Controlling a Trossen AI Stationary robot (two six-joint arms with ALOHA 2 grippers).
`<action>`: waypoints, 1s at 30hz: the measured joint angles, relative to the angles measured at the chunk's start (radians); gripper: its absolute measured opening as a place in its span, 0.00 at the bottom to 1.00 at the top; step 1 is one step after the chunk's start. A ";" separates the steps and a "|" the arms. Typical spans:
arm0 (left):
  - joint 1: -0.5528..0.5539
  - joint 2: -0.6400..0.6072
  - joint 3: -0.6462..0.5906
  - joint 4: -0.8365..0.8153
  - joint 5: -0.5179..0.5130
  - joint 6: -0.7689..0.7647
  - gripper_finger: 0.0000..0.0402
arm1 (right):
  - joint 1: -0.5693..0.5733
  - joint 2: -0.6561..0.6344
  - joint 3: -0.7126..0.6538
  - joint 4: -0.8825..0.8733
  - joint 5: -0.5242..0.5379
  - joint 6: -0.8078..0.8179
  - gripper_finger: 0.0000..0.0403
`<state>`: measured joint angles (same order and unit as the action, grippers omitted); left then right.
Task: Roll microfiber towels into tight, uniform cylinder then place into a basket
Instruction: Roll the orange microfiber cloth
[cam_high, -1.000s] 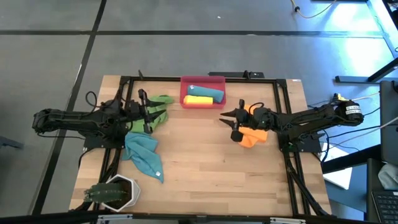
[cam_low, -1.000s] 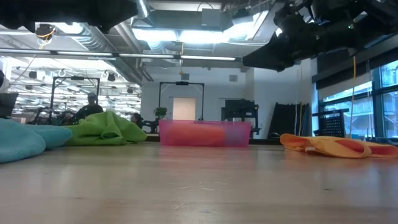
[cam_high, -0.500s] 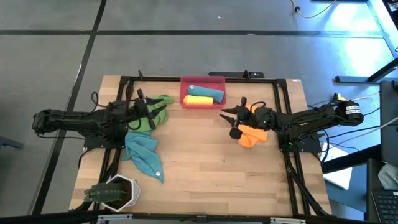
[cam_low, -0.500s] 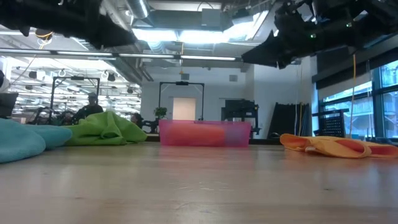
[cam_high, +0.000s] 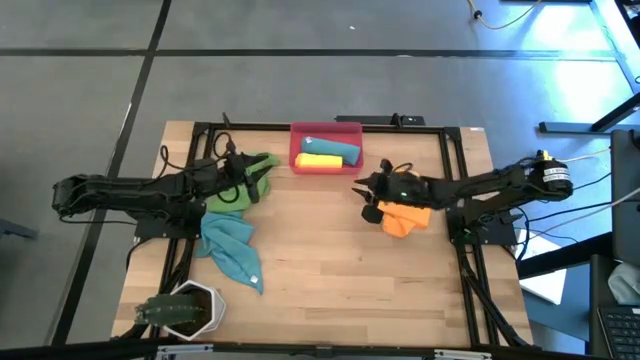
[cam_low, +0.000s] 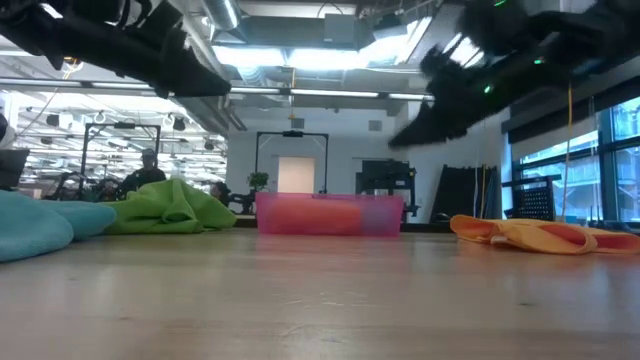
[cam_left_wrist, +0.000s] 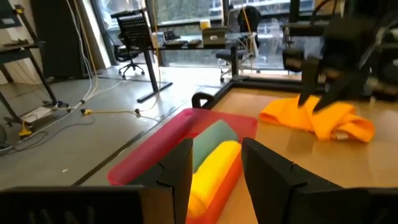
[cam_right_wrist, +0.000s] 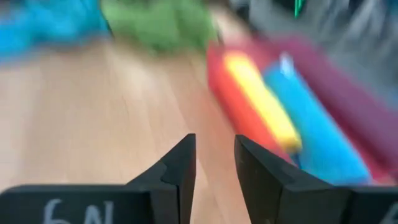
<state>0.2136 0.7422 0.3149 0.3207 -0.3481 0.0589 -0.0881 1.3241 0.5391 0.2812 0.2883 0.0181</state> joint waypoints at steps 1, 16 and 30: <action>0.002 0.010 0.000 0.021 0.004 0.000 0.31 | -0.006 0.012 0.039 -0.093 0.001 0.016 0.28; 0.021 0.092 0.035 0.066 0.188 -0.024 0.31 | 0.049 0.057 0.194 -0.515 -0.157 0.026 0.28; 0.021 0.103 0.035 0.104 0.187 -0.051 0.31 | 0.081 0.065 0.186 -0.718 -0.073 0.049 0.28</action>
<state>0.2344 0.8455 0.3504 0.4248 -0.1608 0.0079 -0.0074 1.3889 0.7250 -0.4364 0.2156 0.0670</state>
